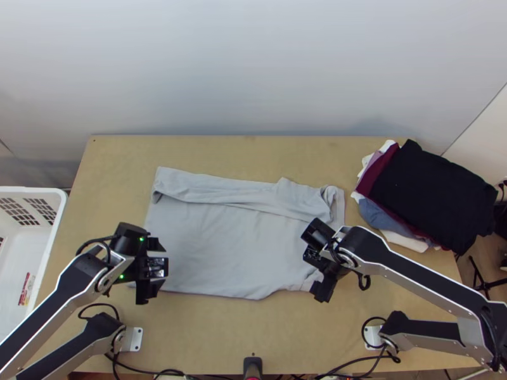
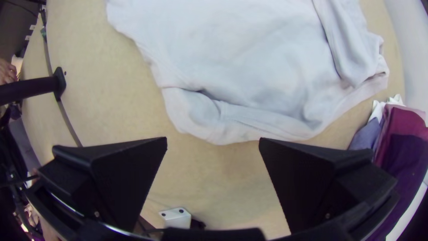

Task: Fold the t-shirt

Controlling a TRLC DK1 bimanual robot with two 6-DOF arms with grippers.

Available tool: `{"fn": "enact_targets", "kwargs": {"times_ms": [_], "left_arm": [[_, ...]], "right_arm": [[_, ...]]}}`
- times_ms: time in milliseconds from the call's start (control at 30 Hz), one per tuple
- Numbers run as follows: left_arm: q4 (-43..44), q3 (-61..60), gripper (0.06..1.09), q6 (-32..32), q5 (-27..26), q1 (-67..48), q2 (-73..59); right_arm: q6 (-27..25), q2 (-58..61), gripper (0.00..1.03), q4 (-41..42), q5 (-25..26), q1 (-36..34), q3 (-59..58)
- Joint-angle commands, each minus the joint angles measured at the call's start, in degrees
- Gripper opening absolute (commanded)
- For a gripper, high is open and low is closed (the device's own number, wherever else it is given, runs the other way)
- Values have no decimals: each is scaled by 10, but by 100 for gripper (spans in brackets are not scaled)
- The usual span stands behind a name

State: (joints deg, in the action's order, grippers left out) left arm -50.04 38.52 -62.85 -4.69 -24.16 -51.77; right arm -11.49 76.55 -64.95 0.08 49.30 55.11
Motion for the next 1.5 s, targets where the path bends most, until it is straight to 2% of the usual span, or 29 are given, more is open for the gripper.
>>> {"fn": "enact_targets", "kwargs": {"times_ms": [0,100,400,533,900,1000,1100,1467], "left_arm": [[8,-34,104,11,3,-39,14],[15,-47,104,11,4,-42,14],[-30,-60,104,-13,9,-50,18],[-30,-78,103,-34,18,-47,11],[6,-91,102,-136,28,51,-45],[12,-84,101,-146,28,67,-66],[12,-79,99,-151,28,72,-71],[12,-45,89,-139,28,89,-90]], "right_arm": [[3,11,96,24,13,11,-5],[4,18,93,33,15,15,-11],[9,41,92,61,19,22,-23],[13,43,78,74,23,25,-33],[14,43,77,81,28,26,-38],[13,44,60,83,28,27,-37],[13,43,52,85,28,28,-39],[9,43,52,87,28,28,-46]]}}
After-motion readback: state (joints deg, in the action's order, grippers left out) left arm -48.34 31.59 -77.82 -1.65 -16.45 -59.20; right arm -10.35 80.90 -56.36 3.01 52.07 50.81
